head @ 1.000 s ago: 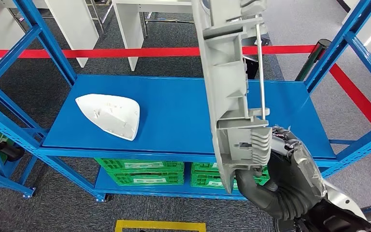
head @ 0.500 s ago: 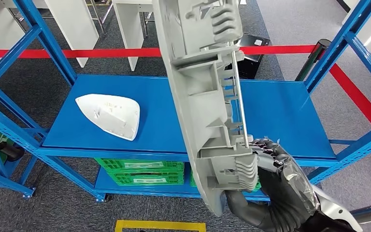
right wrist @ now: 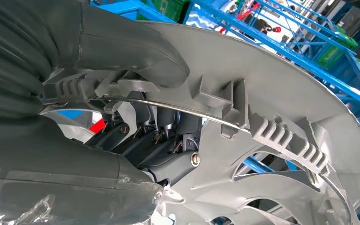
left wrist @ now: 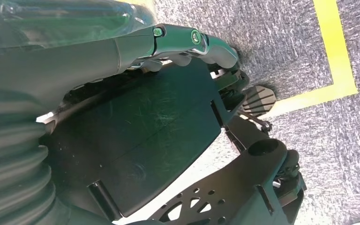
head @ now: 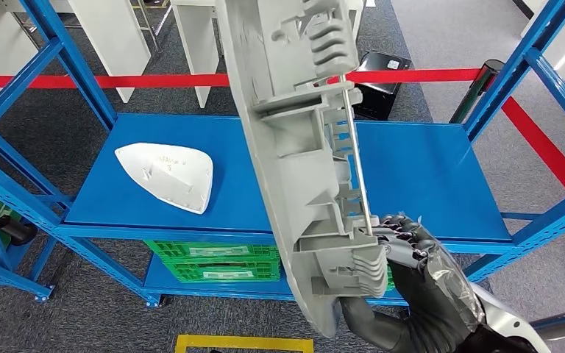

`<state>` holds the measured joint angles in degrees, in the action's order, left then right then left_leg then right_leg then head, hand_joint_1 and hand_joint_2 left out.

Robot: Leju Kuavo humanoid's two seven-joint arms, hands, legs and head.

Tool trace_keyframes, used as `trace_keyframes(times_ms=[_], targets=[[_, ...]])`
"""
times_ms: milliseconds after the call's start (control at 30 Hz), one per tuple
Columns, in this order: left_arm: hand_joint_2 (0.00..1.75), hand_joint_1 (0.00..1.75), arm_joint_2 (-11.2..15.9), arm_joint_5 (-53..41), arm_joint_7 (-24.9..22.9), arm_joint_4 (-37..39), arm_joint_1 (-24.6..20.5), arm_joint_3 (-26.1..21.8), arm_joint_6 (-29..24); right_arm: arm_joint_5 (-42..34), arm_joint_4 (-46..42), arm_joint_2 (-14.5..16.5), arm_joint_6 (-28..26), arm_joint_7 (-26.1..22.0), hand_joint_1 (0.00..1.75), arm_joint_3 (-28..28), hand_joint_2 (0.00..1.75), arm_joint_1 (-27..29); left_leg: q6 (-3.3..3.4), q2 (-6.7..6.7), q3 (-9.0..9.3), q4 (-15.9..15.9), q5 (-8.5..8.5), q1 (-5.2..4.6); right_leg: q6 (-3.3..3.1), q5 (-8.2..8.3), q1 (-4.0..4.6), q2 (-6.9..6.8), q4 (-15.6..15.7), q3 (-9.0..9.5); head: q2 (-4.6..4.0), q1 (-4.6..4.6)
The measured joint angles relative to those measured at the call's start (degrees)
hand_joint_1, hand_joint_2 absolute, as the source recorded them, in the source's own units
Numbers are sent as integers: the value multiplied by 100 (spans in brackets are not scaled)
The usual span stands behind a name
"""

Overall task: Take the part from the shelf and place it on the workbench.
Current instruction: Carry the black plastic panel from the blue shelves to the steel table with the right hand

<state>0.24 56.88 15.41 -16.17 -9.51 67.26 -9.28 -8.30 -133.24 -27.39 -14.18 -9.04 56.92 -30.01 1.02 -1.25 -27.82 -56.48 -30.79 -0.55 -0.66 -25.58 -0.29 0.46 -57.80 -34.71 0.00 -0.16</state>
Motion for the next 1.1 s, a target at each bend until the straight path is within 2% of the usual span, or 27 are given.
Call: trace_keyframes(times_ms=[1100], targets=[[175, 0, 7, 152, 42, 0, 1, -2, 10, -213, 0, 86, 48, 17, 175, 2, 175, 15, 1, 0, 0, -4, -1, -12, 2, 2, -16, -1, 2, 0, 0, -1]])
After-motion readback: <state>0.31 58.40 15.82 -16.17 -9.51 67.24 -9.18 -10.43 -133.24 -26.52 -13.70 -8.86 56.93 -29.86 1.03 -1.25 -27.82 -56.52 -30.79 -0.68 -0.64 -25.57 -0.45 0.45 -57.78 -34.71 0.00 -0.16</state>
